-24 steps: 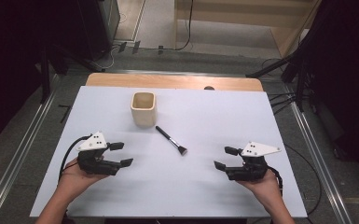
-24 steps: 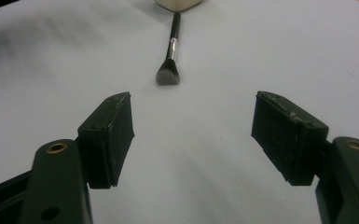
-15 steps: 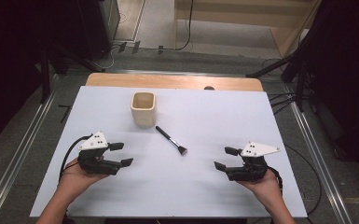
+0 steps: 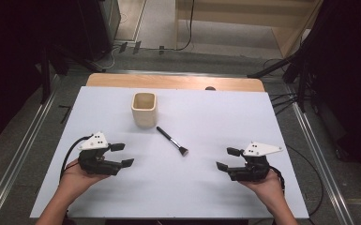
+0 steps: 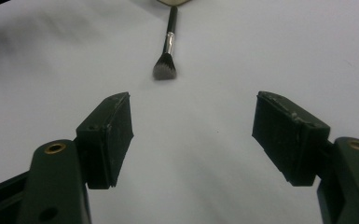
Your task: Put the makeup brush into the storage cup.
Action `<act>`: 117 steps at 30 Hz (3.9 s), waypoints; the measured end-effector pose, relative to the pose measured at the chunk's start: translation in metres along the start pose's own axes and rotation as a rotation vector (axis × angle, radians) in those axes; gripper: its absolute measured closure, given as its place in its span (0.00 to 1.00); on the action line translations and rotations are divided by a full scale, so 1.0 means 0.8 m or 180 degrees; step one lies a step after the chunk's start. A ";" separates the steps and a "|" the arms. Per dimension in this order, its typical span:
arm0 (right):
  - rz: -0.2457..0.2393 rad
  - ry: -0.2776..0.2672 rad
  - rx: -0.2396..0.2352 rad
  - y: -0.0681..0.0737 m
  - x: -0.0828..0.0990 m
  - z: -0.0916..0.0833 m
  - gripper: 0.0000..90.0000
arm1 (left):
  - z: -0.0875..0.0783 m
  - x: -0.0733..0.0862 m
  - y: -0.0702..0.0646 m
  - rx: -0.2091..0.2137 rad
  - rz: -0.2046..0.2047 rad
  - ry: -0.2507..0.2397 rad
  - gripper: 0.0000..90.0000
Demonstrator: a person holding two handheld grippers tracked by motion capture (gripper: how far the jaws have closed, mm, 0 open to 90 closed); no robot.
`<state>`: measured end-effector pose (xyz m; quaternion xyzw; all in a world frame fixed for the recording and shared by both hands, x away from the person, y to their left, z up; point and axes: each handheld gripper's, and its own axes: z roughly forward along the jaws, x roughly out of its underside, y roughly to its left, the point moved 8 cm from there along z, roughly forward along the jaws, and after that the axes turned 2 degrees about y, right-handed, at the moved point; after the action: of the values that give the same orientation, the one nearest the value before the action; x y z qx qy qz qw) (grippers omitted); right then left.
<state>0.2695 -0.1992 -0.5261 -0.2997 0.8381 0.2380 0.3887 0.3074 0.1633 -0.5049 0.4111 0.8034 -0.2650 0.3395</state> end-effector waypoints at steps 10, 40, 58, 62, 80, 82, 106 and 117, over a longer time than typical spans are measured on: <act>0.0014 -0.0007 0.0005 -0.001 0.001 0.000 0.33 | 0.001 -0.001 -0.002 0.0032 0.0014 -0.0004 0.33; 0.0009 0.0046 0.0031 -0.001 0.002 0.003 0.32 | 0.001 -0.001 -0.001 0.0051 -0.0011 0.0007 0.33; 0.0031 -0.0083 0.0068 -0.003 -0.018 0.011 0.32 | 0.002 -0.001 -0.002 0.0063 0.0003 0.0025 0.33; 0.0030 -0.0115 0.0067 -0.001 -0.023 0.015 0.32 | 0.001 -0.001 -0.002 0.0065 0.0006 0.0024 0.34; -0.0066 -0.0108 0.0093 0.011 -0.044 0.042 0.31 | 0.002 -0.001 -0.003 0.0079 0.0017 0.0035 0.33; -0.0089 -0.0102 0.0091 0.013 -0.046 0.044 0.31 | 0.002 -0.001 -0.004 0.0082 0.0018 0.0034 0.33; -0.0183 -0.0027 0.0000 0.030 -0.064 0.072 0.31 | 0.002 -0.001 -0.005 0.0105 0.0029 0.0037 0.33; -0.0165 -0.0060 0.0003 0.034 -0.074 0.089 0.31 | 0.003 -0.001 -0.005 0.0104 0.0033 0.0052 0.33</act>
<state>0.3181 -0.1163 -0.5160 -0.3188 0.8265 0.2304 0.4028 0.3049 0.1591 -0.5052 0.4229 0.7996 -0.2730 0.3275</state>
